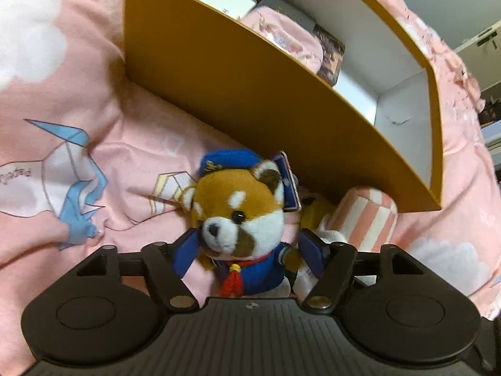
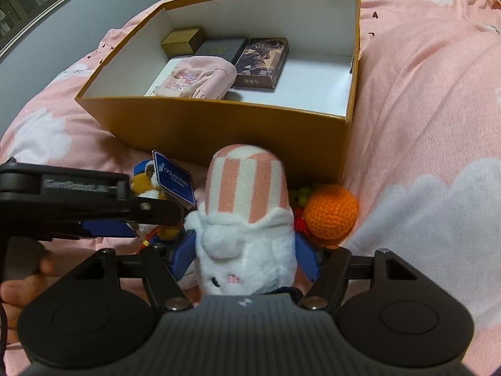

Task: Organize objects
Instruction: 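Lift the bear plush with the left gripper while the right gripper lifts the striped-hat plush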

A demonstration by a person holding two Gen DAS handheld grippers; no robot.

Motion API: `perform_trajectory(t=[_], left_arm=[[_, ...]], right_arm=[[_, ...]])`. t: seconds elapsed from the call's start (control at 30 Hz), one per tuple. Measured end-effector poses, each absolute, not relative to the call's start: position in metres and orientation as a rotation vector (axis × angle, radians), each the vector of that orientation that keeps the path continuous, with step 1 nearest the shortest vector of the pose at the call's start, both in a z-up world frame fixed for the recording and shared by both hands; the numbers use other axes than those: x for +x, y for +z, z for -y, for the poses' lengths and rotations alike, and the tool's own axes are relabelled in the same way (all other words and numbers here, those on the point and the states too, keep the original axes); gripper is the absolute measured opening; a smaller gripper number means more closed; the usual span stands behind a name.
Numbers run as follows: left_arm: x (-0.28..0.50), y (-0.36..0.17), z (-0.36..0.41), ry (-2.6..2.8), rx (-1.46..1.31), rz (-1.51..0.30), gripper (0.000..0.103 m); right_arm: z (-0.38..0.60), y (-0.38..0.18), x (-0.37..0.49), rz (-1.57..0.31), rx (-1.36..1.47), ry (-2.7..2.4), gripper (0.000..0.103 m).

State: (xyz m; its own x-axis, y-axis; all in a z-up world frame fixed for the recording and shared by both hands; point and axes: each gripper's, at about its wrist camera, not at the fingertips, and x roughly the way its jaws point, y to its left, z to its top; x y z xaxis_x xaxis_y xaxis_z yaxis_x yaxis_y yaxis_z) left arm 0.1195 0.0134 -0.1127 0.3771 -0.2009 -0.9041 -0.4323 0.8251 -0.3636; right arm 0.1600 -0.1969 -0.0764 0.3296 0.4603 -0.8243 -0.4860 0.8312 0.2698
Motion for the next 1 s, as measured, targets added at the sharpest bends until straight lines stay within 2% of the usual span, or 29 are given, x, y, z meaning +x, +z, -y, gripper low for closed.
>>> perform_trajectory(t=[0.13, 0.43, 0.57, 0.63, 1.0], left_arm=[[0.124, -0.119, -0.012, 0.184, -0.596, -1.2, 0.08], [0.122, -0.122, -0.018, 0.151, -0.557, -1.18, 0.068], [0.119, -0.12, -0.026, 0.117, -0.562, -1.171, 0.062], [0.115, -0.118, -0.032, 0.095, -0.575, -1.162, 0.06], [0.087, -0.073, -0.044, -0.073, -0.528, -1.06, 0.057]], right_arm=[[0.197, -0.075, 0.159, -1.063, -0.037, 0.62, 0.069], [0.212, -0.076, 0.151, -1.09, -0.008, 0.609, 0.072], [0.212, -0.078, 0.149, -1.074, 0.002, 0.594, 0.061], [0.213, -0.073, 0.145, -1.05, 0.002, 0.6, 0.059], [0.215, -0.039, 0.13, -0.966, -0.048, 0.64, 0.058]])
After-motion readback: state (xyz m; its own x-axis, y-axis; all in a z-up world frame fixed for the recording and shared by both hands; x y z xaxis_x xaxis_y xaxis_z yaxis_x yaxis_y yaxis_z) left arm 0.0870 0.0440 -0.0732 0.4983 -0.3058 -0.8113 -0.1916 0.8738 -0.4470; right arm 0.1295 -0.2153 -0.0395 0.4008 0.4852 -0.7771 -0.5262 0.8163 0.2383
